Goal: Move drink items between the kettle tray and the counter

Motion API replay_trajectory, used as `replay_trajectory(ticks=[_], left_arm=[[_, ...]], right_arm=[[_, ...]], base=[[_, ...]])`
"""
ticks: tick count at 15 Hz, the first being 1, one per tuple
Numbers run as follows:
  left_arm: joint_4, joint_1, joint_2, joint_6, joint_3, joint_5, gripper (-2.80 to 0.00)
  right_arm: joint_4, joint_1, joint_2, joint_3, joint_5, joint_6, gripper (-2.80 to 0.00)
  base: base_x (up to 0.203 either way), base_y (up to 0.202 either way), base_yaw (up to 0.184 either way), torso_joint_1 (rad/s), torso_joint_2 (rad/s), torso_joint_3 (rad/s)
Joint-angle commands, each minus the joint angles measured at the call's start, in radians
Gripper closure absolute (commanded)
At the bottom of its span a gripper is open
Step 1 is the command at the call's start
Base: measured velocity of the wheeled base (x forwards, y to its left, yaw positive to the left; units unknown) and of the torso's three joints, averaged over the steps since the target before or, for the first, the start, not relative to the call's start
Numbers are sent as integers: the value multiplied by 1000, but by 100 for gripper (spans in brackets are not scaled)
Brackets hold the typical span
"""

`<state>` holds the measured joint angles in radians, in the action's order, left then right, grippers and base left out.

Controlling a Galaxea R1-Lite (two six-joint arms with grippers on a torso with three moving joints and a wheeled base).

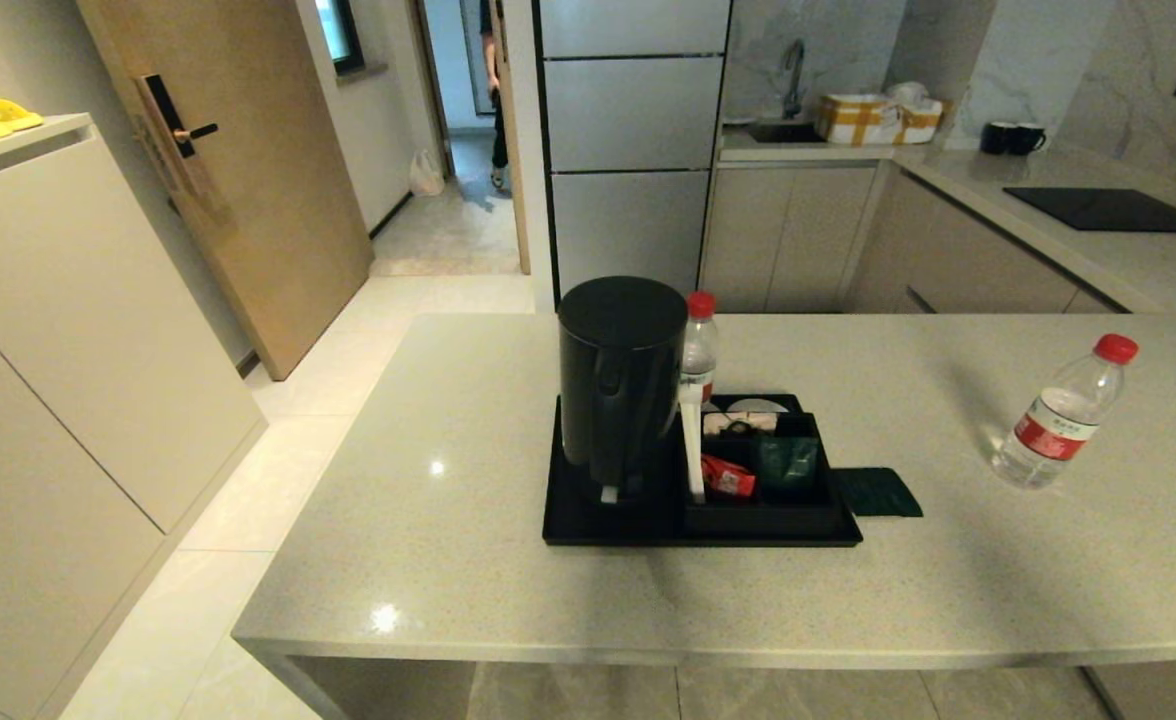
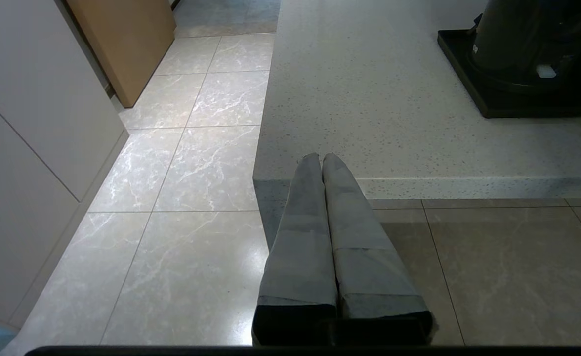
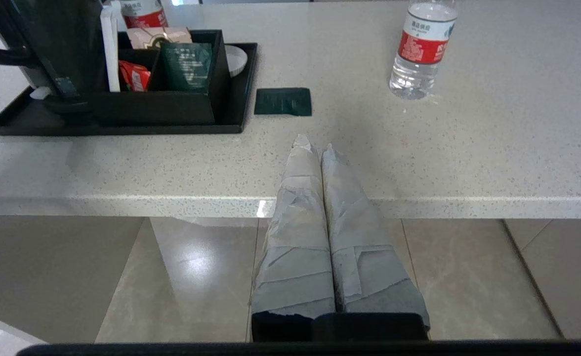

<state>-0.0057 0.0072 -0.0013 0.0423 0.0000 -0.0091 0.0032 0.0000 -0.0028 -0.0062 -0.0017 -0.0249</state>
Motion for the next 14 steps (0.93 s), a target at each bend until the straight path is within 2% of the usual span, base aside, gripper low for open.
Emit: replay_trajectory(ticks=[1,14], left_arm=[[-2,0,1,1,0,0,0],[0,0,1,1,0,0,0]], right_arm=[[-2,0,1,5,0,0,0],[-2,0,1,5,-3,32,0]], base=[[0,0,0,0,0,0],[0,0,0,0,0,0]])
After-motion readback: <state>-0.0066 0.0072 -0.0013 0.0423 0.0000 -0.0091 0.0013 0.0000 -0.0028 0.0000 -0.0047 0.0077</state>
